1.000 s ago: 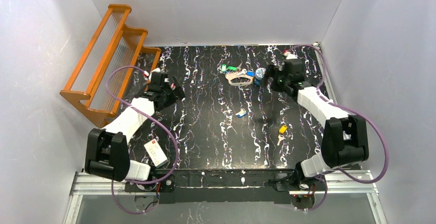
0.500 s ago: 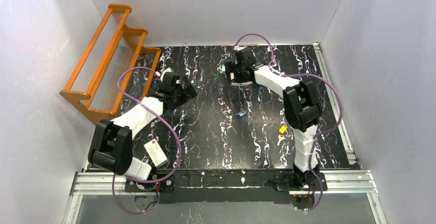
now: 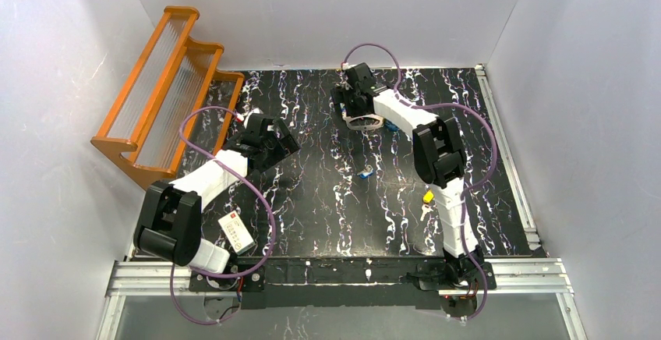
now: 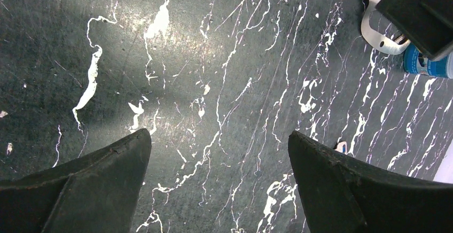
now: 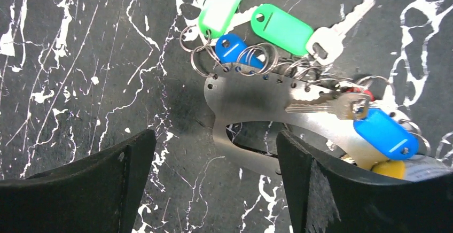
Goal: Put the keys on the keyring
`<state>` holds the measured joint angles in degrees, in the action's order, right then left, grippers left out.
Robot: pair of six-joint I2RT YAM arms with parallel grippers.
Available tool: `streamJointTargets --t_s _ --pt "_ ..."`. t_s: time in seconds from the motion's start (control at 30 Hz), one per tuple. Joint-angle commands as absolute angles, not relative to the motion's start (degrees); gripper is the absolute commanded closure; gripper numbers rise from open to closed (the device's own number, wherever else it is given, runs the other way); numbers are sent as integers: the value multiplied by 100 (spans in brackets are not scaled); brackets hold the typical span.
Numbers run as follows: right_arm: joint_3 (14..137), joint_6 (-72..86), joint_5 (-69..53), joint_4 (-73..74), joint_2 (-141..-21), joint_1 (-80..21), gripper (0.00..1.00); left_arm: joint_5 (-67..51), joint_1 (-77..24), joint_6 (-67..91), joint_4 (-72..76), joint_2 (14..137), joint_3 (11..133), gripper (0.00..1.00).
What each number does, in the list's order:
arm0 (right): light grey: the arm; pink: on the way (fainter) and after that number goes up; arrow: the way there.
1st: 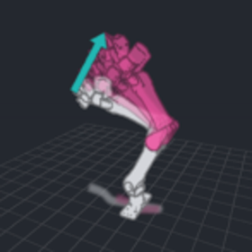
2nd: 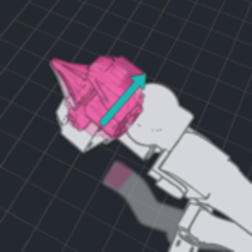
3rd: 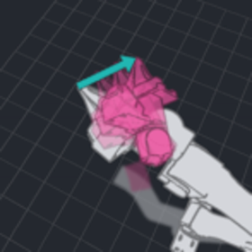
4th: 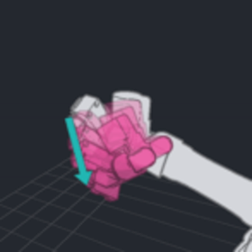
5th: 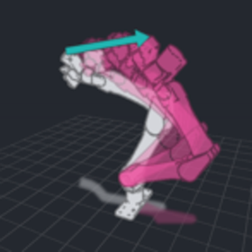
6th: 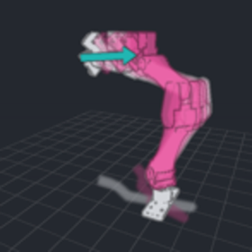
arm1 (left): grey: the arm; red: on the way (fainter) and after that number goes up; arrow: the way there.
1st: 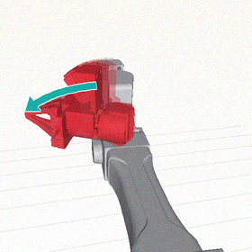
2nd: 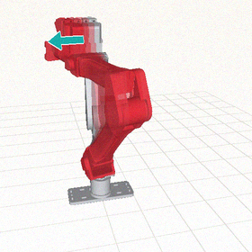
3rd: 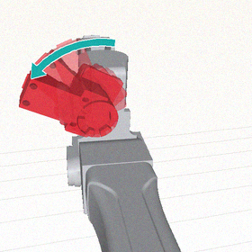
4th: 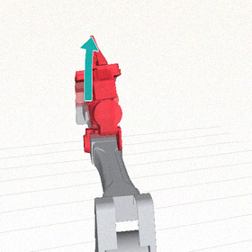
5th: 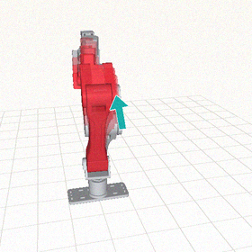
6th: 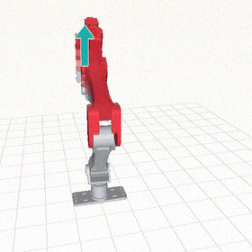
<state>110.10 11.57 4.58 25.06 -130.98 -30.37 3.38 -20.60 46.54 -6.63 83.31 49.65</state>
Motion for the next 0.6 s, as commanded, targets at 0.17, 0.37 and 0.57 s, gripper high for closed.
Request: streamJointTargets --t_s 0.17,0.37,0.57 --pt "11394 1090 -271 2950 -13645 -3137 19 283 -2084 4791 -819 8332 4853 2" --pt "11130 1140 -1087 2978 -13461 -3244 35 331 -2087 4770 -852 8243 4839 1" --pt "10054 1204 -2311 2705 -12884 -3373 46 473 -2083 4682 -975 8163 4895 2"
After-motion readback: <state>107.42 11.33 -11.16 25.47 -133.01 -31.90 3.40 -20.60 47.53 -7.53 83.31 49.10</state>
